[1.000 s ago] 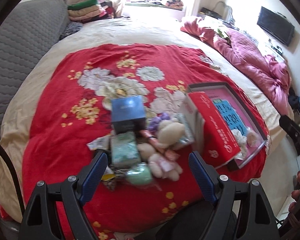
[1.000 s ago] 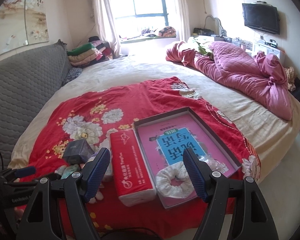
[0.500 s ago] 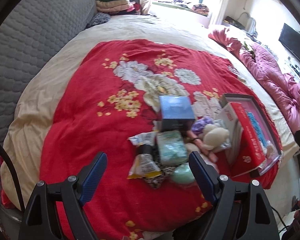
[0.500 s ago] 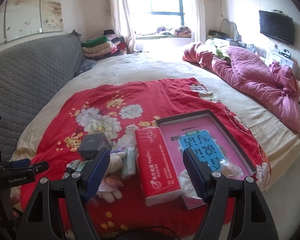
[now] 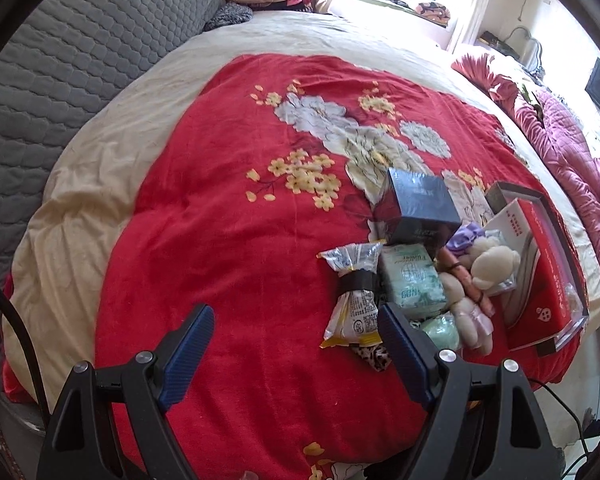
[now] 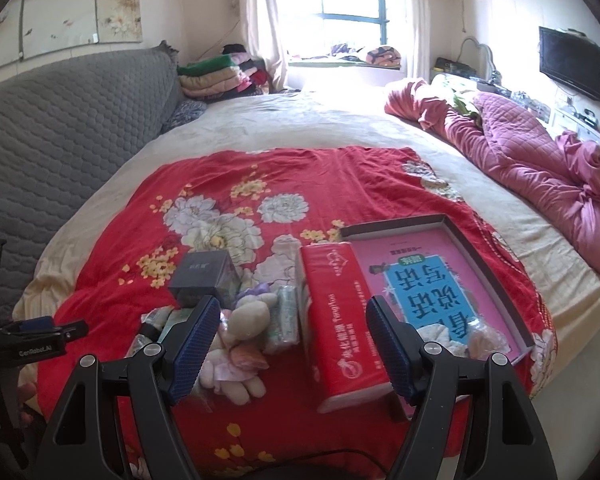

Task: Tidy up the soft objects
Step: 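Grasp the wrapped snack packet with the left gripper while the right gripper grasps the white plush bear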

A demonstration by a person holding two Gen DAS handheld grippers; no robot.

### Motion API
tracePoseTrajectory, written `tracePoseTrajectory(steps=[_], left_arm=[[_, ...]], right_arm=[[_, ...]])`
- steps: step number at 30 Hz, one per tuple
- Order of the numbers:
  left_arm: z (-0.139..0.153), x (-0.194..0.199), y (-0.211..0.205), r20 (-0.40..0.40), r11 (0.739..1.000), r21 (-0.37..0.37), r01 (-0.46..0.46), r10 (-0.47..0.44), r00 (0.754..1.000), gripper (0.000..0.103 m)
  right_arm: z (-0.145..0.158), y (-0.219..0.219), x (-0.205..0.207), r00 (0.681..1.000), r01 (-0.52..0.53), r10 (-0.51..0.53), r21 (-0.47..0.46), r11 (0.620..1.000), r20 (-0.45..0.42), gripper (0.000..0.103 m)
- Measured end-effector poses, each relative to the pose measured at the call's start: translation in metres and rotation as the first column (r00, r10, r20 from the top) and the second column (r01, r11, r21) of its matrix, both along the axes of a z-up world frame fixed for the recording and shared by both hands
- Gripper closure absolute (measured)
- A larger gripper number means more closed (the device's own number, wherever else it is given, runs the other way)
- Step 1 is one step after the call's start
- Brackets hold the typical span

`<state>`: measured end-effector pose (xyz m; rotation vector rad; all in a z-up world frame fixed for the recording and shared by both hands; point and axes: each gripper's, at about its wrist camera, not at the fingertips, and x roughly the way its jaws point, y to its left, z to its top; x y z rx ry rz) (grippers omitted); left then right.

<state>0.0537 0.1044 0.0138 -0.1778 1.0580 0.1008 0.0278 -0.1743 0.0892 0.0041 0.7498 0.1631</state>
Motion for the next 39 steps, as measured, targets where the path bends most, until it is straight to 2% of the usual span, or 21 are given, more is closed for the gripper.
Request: tracePoseTrajectory(steps=[10,19,26,31,35,39], left_arm=[[-0.029,0.012,-0.016,-0.021,0.999,-0.035,0.034,-0.034,0.999,0.02],[-0.048,0.027,-0.014,-0.031,0.996,-0.076,0.037,-0.039,0.999,0.02],[-0.06,0.043,-0.016,-0.052,0.993,-0.106,0.044,-0.049,0.997,0.02],[-0.073,0.055,-0.016,-0.075,0.994,-0.098,0.04,-0.048,0.996,0.02],[-0.087,0.058,-0.01,-0.095,0.987,-0.159,0.024,-0.039,0.995,0.02],[-0.09,0.059,-0.006,-0.086,0.982,-0.185,0.019,-0.035,0.996,0.02]], right_arm=[[-0.042,0.039,0.02,0.995,-0.057,0.052,-0.057,0.997,-0.081,0.026],[-0.078,0.064,0.054,0.99,-0.064,0.052,-0.093,0.994,-0.131,0.026],[-0.102,0.069,0.076,0.987,-0.041,0.02,-0.128,0.991,-0.159,0.027],[-0.116,0.069,0.08,0.984,-0.038,0.013,-0.138,0.99,-0.179,0.026],[-0.123,0.067,0.087,0.982,-0.021,-0.008,-0.146,0.989,-0.19,0.026],[-0.126,0.069,0.091,0.982,-0.022,-0.007,-0.152,0.988,-0.187,0.026]])
